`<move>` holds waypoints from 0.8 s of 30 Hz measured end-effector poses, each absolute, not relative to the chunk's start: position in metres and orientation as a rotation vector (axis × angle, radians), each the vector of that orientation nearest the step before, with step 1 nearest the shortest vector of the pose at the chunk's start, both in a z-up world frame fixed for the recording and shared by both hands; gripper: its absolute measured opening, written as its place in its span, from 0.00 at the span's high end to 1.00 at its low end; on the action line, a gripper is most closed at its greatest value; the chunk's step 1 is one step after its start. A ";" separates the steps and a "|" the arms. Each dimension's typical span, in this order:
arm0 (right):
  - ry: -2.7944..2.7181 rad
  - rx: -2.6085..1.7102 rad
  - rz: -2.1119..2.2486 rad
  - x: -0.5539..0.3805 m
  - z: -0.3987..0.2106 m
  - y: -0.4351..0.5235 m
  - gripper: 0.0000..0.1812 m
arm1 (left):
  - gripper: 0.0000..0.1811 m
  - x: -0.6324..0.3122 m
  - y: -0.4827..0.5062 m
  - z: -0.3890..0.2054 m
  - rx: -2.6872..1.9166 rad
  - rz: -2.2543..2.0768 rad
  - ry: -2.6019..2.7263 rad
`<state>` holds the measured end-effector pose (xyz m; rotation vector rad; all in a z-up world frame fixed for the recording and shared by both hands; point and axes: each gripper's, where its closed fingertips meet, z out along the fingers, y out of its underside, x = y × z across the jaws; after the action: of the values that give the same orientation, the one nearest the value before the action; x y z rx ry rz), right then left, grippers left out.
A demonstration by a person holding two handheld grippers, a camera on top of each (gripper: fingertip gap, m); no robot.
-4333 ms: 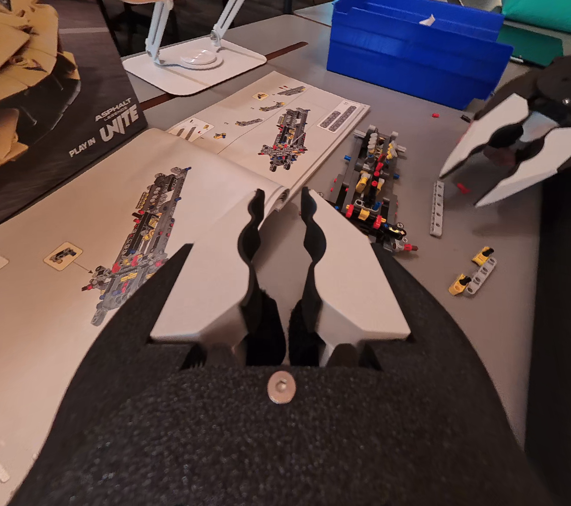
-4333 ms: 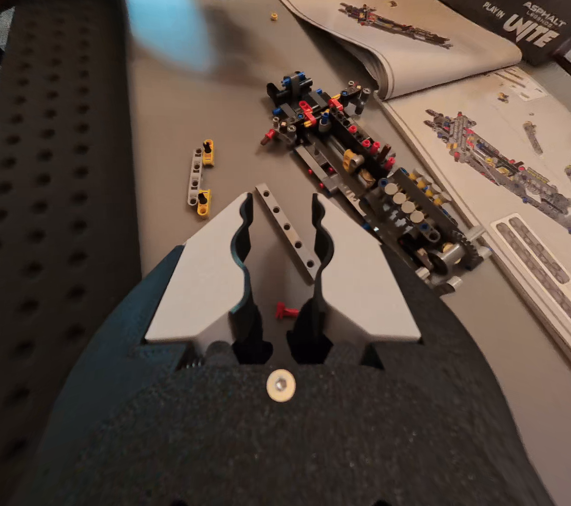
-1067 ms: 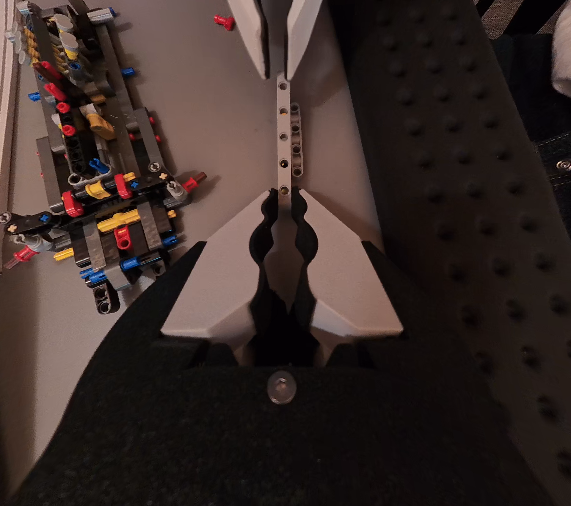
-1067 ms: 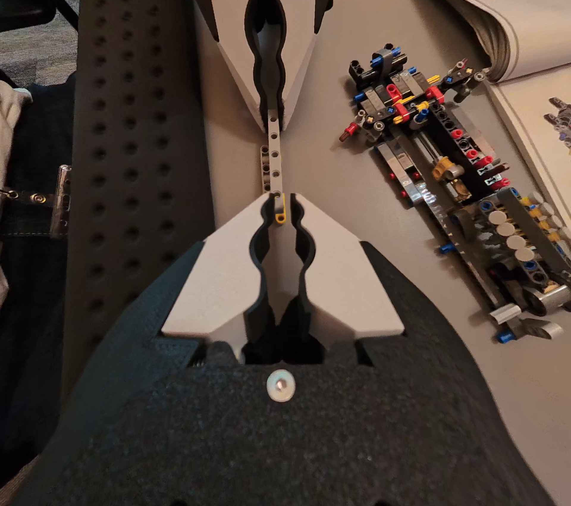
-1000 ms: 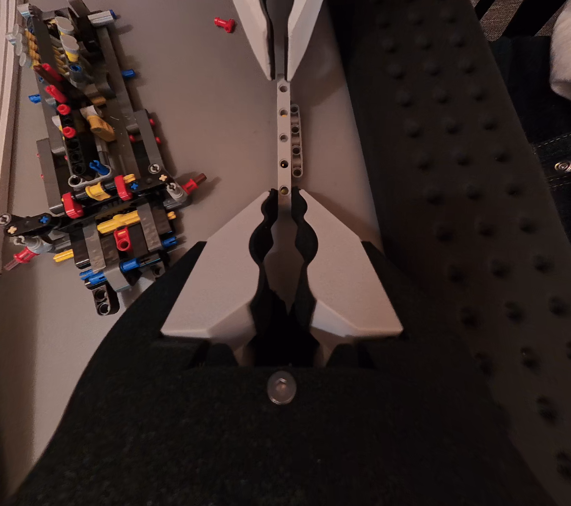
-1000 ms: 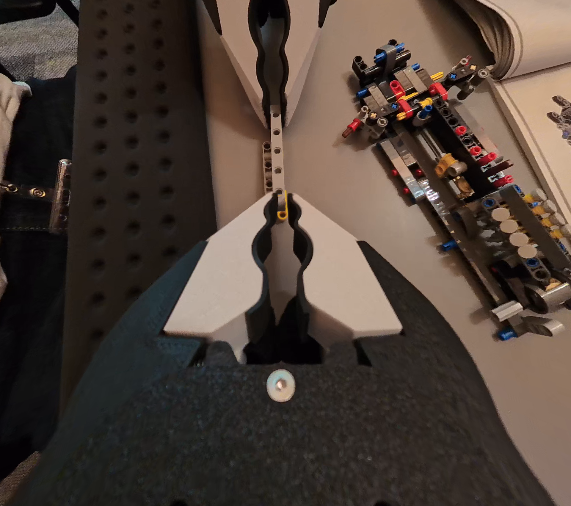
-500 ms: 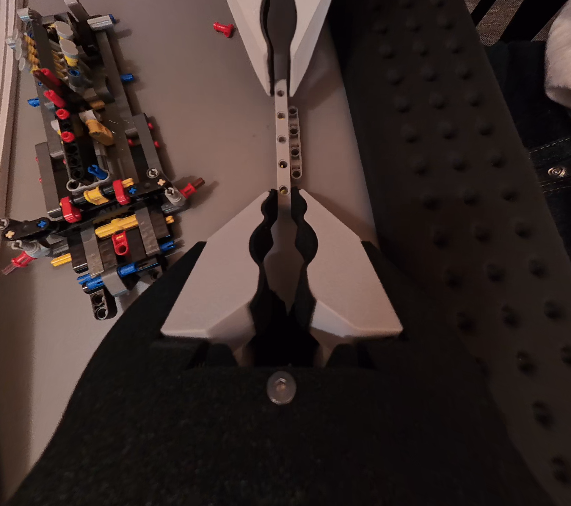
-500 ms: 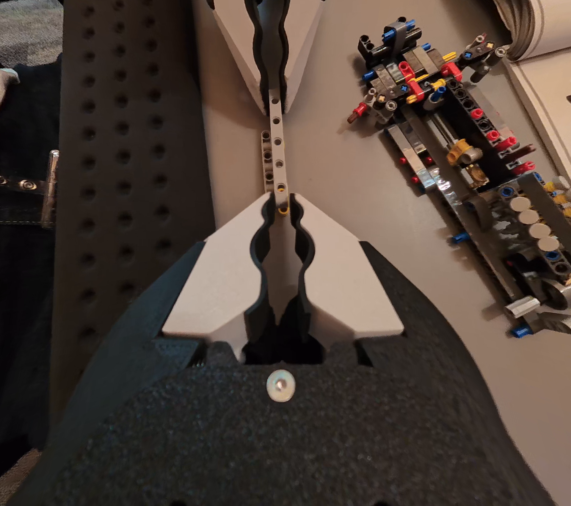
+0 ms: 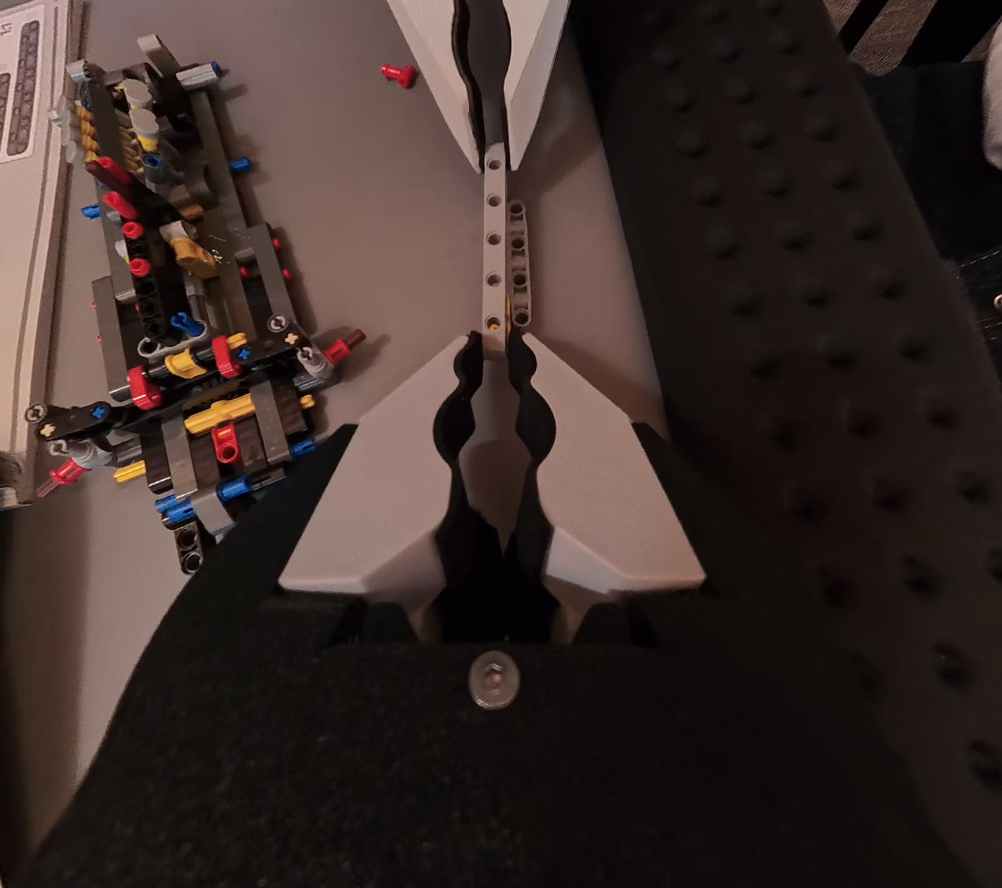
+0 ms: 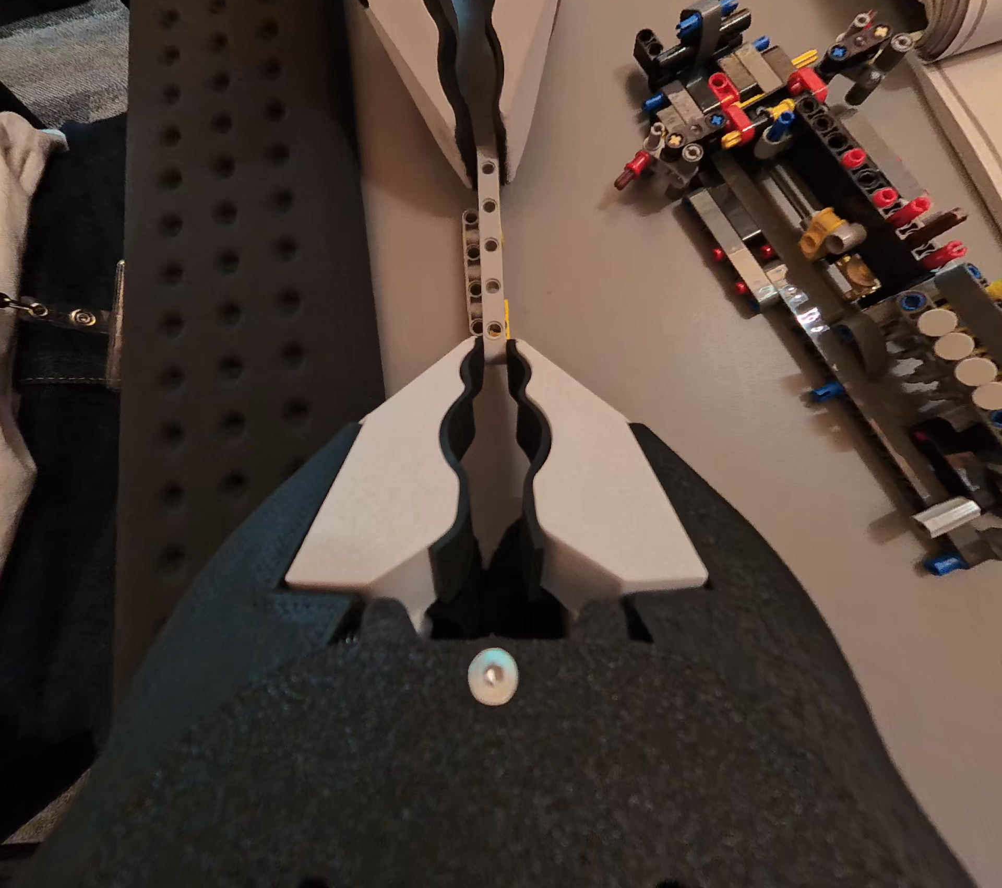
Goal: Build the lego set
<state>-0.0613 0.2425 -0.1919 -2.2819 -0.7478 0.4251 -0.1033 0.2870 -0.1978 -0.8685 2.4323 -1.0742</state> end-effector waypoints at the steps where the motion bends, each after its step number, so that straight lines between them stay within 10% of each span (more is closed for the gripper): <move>1: -0.744 -2.280 0.429 -0.061 -0.191 0.242 0.96 | 0.96 -0.104 0.287 -0.198 -0.871 -1.074 2.434; 24: -0.506 -1.992 0.262 -0.037 -0.163 0.272 0.95 | 0.96 -0.087 0.305 -0.179 -0.920 -1.096 2.269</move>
<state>-0.0372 0.2715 -0.1627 -1.9920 -0.5061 0.2616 -0.0866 0.3050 -0.1794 -0.9203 2.2691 -1.0959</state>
